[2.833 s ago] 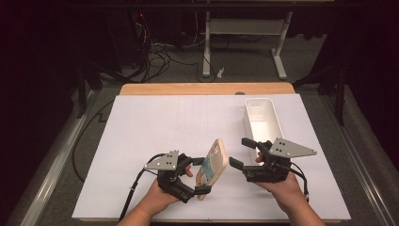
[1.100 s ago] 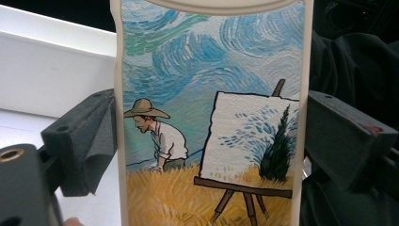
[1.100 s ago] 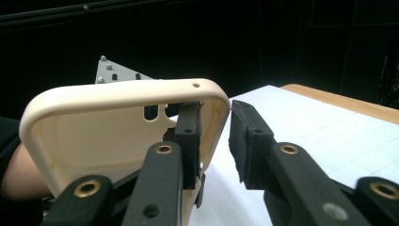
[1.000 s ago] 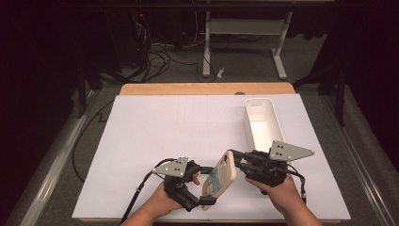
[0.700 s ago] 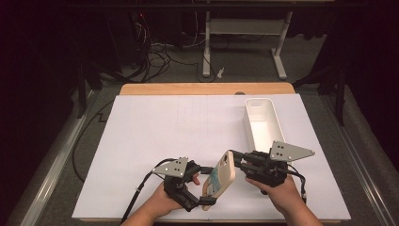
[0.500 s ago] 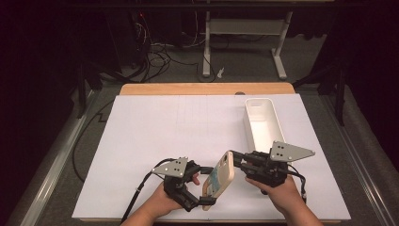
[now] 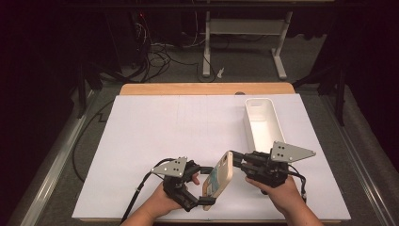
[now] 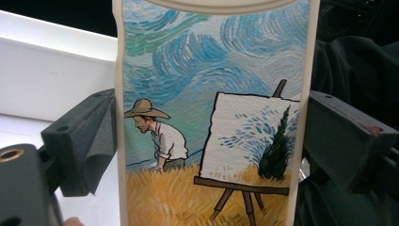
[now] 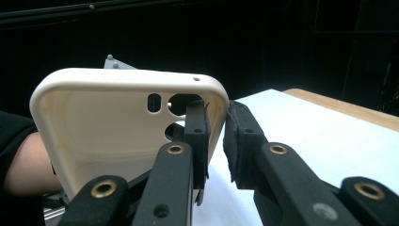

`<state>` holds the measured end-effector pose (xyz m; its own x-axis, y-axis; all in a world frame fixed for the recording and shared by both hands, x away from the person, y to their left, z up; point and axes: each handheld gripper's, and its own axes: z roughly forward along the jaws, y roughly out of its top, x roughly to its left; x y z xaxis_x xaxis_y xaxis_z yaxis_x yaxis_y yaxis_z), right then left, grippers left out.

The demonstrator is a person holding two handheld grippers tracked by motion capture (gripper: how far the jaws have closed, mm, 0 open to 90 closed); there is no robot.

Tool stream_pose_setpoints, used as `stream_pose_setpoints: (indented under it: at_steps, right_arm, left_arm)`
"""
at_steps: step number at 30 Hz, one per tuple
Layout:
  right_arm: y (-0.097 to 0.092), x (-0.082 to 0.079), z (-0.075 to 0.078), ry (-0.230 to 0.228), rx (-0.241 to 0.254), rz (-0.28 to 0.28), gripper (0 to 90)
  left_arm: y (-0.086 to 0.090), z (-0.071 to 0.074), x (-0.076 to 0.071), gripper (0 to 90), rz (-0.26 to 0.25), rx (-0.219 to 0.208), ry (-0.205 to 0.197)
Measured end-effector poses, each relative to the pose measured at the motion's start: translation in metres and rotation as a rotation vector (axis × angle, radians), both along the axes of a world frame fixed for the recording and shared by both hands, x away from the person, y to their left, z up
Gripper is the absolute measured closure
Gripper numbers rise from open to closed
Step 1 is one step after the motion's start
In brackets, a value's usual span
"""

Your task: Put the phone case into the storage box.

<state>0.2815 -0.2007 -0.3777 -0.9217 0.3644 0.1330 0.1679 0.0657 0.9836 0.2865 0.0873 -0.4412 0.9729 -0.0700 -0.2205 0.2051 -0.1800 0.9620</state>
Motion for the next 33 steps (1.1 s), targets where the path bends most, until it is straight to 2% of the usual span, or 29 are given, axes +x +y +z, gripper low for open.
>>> stream_pose_setpoints:
  at_steps: [1, 5, 8, 12, 16, 33]
  right_arm:
    - [0.0, -0.0003, 0.0, -0.005, -0.002, -0.004, 84.0]
    - [-0.0002, 0.0, -0.0011, -0.003, -0.016, -0.015, 81.8]
    - [0.0005, -0.0001, -0.0009, -0.003, -0.005, -0.016, 80.9]
    - [-0.0008, 0.0002, -0.0006, 0.001, 0.003, -0.011, 79.7]
    - [-0.0002, -0.001, -0.0004, -0.01, 0.003, -0.004, 86.6]
    - [-0.0018, 0.0008, 0.0, 0.024, 0.01, 0.005, 89.3]
  left_arm:
    - [0.0001, 0.0004, -0.0007, 11.0, 0.003, 0.002, -0.006]
    - [0.0006, 0.0008, 0.0, 11.1, 0.005, -0.006, 0.002]
    - [-0.0016, -0.0003, -0.0016, 11.1, -0.012, 0.011, -0.004]
    - [-0.0024, -0.0002, -0.0015, 11.2, -0.02, 0.012, -0.005]
    - [-0.0026, -0.0004, -0.002, 11.2, -0.019, 0.017, -0.011]
    - [-0.0037, -0.0006, -0.0031, 10.6, -0.003, 0.024, -0.025]
